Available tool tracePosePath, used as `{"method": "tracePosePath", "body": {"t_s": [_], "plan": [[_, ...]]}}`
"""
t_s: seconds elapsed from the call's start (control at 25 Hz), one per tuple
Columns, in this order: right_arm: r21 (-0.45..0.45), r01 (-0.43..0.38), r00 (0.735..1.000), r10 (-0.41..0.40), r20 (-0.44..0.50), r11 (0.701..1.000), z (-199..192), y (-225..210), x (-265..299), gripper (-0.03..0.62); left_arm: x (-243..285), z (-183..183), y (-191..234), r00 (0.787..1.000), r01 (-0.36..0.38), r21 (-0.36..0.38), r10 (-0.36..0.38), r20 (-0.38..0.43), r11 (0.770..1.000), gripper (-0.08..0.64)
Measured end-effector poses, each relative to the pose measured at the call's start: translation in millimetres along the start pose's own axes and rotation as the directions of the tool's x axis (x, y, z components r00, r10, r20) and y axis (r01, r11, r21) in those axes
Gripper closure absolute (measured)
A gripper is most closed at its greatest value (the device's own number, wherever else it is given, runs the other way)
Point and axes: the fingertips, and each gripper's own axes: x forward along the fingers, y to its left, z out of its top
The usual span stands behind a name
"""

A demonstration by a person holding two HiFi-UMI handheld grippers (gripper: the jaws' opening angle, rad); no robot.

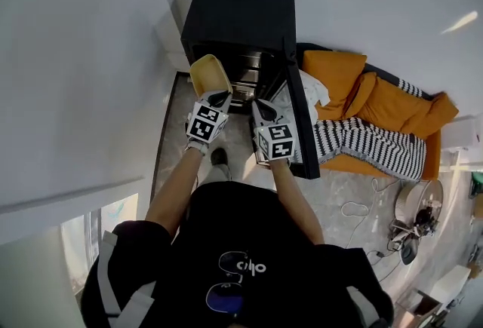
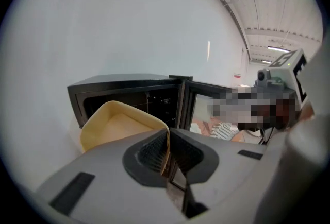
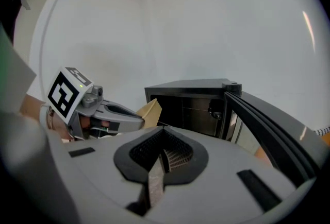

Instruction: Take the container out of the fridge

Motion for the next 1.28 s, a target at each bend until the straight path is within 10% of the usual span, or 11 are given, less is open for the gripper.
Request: {"method": "tracePosePath", "body": {"t_s": [1.28], "plan": [[-0.065,-0.341,0.939,0.344,0.029,0.938,-98,114,-235,0.584,-221,-67,-236,0.927,-0.286,-0.204,0.324,0.187,0.936,0.543]]}}
